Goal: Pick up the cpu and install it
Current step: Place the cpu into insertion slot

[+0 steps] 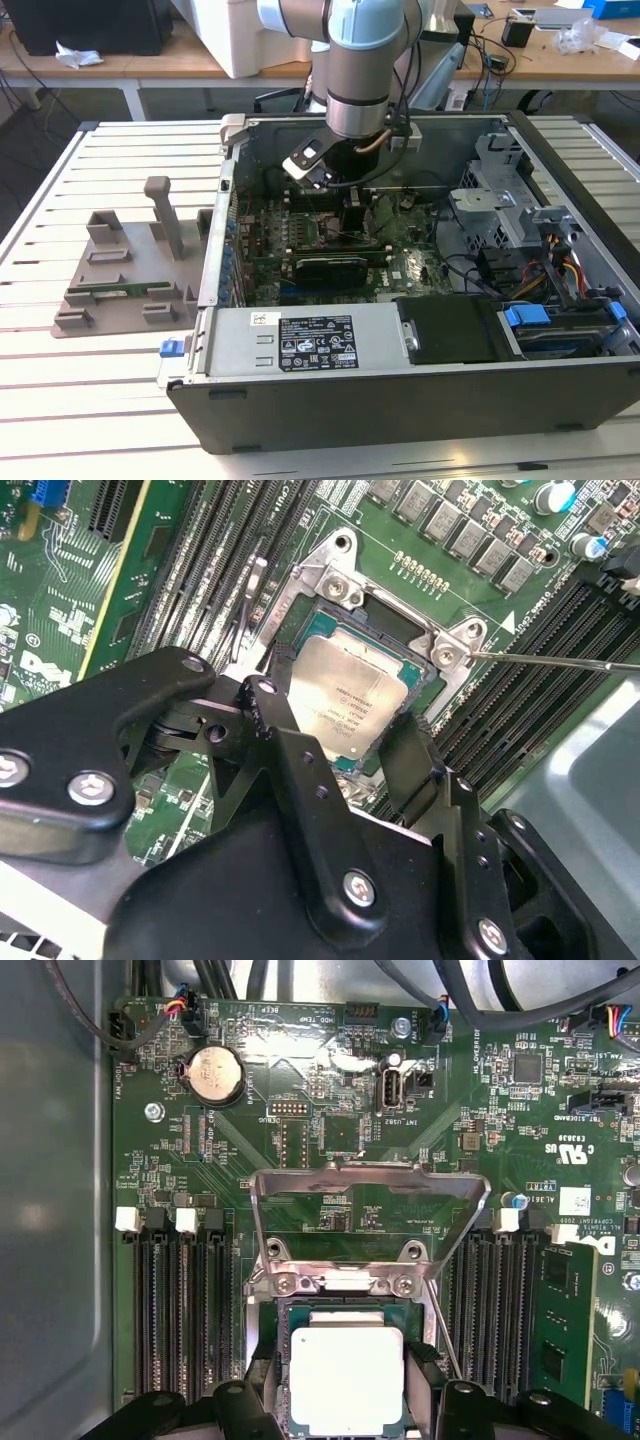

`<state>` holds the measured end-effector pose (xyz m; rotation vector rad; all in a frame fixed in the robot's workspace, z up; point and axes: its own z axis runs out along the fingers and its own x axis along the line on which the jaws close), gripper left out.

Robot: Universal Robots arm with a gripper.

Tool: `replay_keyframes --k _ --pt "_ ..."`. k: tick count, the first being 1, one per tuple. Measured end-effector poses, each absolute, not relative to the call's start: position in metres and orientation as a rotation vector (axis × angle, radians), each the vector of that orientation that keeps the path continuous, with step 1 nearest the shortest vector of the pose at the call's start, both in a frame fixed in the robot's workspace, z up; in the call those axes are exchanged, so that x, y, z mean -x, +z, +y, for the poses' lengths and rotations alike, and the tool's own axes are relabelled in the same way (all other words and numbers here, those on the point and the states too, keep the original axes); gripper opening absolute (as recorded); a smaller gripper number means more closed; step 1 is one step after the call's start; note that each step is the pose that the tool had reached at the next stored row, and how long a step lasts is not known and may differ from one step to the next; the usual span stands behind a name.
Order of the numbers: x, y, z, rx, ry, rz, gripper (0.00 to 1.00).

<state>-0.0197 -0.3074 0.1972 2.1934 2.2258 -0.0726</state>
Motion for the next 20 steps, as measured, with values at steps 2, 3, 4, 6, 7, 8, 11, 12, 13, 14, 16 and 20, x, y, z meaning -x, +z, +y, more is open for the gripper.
replay_keyframes --k 2,3,4,6,7,8,11,12,13,14,16,20 --pt "0.020 0.197 -0.307 -2.193 -0.073 2.226 0.62" --pt "0.020 0.197 -0.307 -2.193 -0.073 2.226 0.62" --pt "0.020 0.197 -0.307 -2.193 -0.073 2.226 0.62" --pt "0.020 0.198 -0.307 -2.193 -0.073 2.225 0.62" --pt "0.020 0.200 -0.307 -2.193 -0.073 2.226 0.62" --pt "0.020 0.204 -0.307 -2.193 -0.073 2.225 0.62" --pt "0.020 0.215 -0.307 -2.193 -0.073 2.225 0.62" --pt "0.020 0.218 -0.307 -2.193 -0.073 2.225 0.62" --pt "0.020 0.220 -0.307 -2.193 -0.073 2.225 0.62" --pt "0.020 0.221 -0.307 -2.193 -0.073 2.225 0.54" --pt "0.020 0.221 -0.307 -2.193 -0.072 2.226 0.47" --pt "0.020 0.219 -0.310 -2.198 -0.056 2.236 0.17"
